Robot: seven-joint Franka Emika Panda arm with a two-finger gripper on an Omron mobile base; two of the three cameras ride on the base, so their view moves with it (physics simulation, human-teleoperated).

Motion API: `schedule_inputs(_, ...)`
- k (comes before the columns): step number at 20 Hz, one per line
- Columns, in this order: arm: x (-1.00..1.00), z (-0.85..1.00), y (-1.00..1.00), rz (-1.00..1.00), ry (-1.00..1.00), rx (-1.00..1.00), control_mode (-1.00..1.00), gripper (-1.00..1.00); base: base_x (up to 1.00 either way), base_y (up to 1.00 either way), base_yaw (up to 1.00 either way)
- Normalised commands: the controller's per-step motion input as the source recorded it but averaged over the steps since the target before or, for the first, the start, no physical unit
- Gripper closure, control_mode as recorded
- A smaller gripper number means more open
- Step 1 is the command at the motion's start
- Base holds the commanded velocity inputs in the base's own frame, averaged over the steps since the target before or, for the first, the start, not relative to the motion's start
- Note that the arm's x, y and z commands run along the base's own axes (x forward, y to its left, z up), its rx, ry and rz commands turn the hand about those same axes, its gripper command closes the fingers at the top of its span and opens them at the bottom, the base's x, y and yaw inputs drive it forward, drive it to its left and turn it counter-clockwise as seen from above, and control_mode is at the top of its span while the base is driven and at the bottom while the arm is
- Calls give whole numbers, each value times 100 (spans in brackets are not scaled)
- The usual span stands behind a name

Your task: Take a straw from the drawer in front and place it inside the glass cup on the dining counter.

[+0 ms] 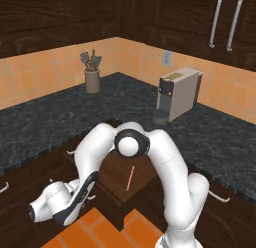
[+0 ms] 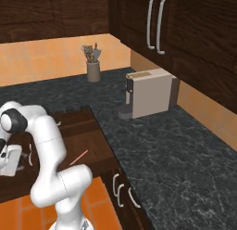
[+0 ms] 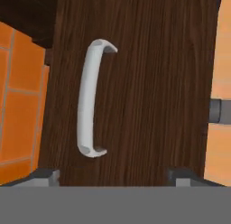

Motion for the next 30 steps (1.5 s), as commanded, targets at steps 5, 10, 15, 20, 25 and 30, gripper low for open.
schedule_inputs(5, -94, 96, 6, 3, 7, 31, -100, -100, 0, 0, 0)
schedule_inputs(10, -14, 100, -77, -3, 2, 33, -100, -100, 0, 0, 0)
schedule_inputs(15, 47, 100, -99, -11, 21, 37, -100, -100, 0, 0, 0)
schedule_inputs(20, 67, 67, -90, -19, 29, 30, -100, -100, 0, 0, 0)
schedule_inputs(25, 64, -8, -57, -23, 27, 18, -100, -100, 0, 0, 0)
schedule_inputs(30, 64, -40, -23, -22, 16, 12, -100, -100, 0, 0, 0)
